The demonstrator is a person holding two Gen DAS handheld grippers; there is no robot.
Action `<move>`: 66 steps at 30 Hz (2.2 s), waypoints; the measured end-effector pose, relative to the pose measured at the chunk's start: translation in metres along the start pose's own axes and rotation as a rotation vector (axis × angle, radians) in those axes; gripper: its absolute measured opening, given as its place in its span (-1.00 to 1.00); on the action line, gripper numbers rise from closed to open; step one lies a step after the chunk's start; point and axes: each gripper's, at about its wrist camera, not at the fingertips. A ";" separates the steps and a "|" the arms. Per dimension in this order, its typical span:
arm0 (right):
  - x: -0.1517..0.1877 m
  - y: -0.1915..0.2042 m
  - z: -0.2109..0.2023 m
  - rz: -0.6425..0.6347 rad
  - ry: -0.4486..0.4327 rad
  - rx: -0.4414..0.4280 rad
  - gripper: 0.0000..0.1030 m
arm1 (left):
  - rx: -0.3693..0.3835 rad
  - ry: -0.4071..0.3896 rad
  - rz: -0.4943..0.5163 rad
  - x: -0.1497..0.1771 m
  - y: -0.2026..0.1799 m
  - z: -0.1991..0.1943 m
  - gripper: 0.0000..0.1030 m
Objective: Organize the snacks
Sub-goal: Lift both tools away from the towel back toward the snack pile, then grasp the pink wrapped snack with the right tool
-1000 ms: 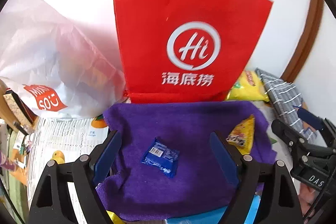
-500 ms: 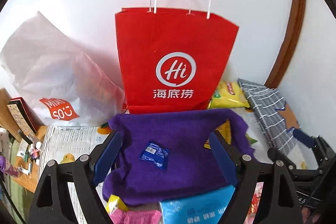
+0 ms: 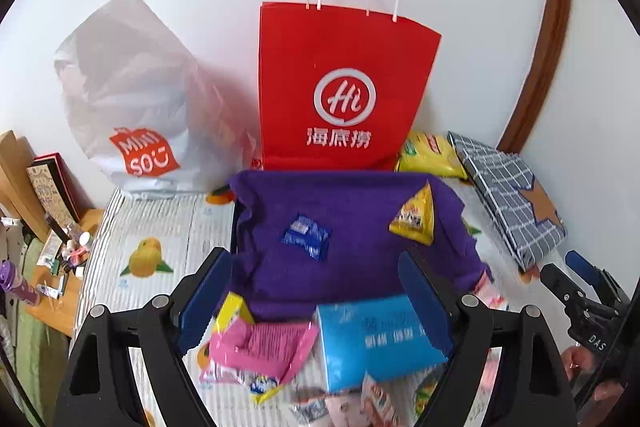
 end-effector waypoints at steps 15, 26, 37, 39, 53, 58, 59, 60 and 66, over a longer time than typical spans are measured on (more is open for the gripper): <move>0.108 0.008 0.002 -0.154 0.190 -0.146 0.46 | -0.011 0.028 0.006 0.052 0.011 -0.009 0.64; 0.120 -0.009 0.042 -0.124 0.338 -0.183 0.46 | -0.026 0.021 0.039 0.061 0.014 -0.009 0.65; 0.140 0.011 0.028 -0.246 0.390 -0.143 0.44 | -0.035 0.076 0.035 0.083 0.026 0.006 0.65; 0.146 0.012 0.025 -0.267 0.412 -0.136 0.44 | -0.037 0.075 0.035 0.086 0.029 0.005 0.65; 0.136 -0.002 0.031 -0.166 0.367 -0.092 -0.10 | -0.042 0.080 0.021 0.095 0.040 0.007 0.65; 0.126 -0.012 0.029 -0.120 0.305 -0.026 -0.16 | -0.067 0.095 -0.013 0.099 0.061 0.012 0.65; 0.124 -0.014 0.029 -0.117 0.294 -0.008 -0.16 | -0.075 0.103 -0.016 0.100 0.065 0.015 0.65; 0.124 -0.015 0.029 -0.114 0.287 0.002 -0.16 | -0.083 0.113 -0.017 0.102 0.068 0.018 0.65; 0.132 -0.014 0.037 -0.130 0.285 0.022 -0.15 | -0.086 0.151 -0.007 0.106 0.069 0.036 0.65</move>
Point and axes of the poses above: each gripper's, at about its wrist camera, not at the fingertips, and z roughly the way its jaws point, y to its left, x to its underside, and after that the axes turned 14 degrees about -x, right-handed
